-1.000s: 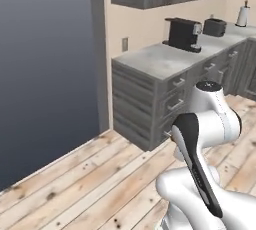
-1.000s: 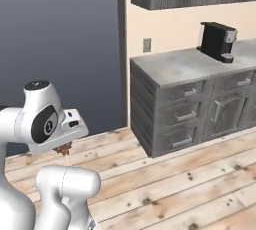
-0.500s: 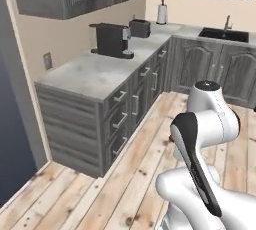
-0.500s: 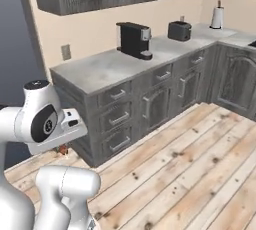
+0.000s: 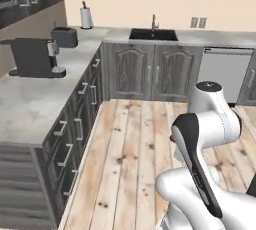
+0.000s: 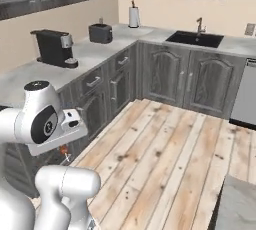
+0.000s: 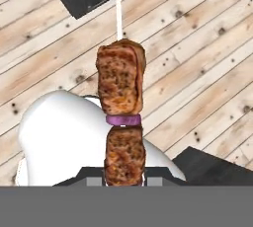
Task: Place the cold items (banana and cucumber) from the fridge in one tupperware on the dining counter. Place the warm items (hot dog and kebab skewer) in the stove area in another tupperware.
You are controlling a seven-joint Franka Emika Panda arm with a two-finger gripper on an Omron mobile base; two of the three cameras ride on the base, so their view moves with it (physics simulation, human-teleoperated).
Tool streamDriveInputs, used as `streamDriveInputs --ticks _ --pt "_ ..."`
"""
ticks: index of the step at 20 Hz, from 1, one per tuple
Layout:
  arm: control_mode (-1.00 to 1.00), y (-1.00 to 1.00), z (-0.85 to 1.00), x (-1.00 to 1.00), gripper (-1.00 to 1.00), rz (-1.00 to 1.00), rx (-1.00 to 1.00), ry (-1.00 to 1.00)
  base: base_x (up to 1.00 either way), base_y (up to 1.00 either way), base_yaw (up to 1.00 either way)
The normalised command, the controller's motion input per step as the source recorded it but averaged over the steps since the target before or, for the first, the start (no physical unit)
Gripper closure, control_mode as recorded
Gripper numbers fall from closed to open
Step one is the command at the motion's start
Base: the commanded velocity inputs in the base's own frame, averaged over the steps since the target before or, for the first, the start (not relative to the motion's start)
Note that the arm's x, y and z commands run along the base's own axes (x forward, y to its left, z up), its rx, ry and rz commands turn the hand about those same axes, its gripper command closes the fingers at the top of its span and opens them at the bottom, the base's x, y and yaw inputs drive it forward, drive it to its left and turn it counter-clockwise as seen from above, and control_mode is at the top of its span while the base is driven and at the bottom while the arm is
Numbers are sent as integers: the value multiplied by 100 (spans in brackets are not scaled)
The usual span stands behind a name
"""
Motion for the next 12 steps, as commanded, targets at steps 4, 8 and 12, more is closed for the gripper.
streamDriveInputs --ticks 4,8,12 --pt "100 0 0 0 100 0 0 0 95 9 -53" --pt "100 0 0 0 100 0 0 0 84 26 -59" --pt "100 0 0 0 100 0 0 0 71 24 -63"
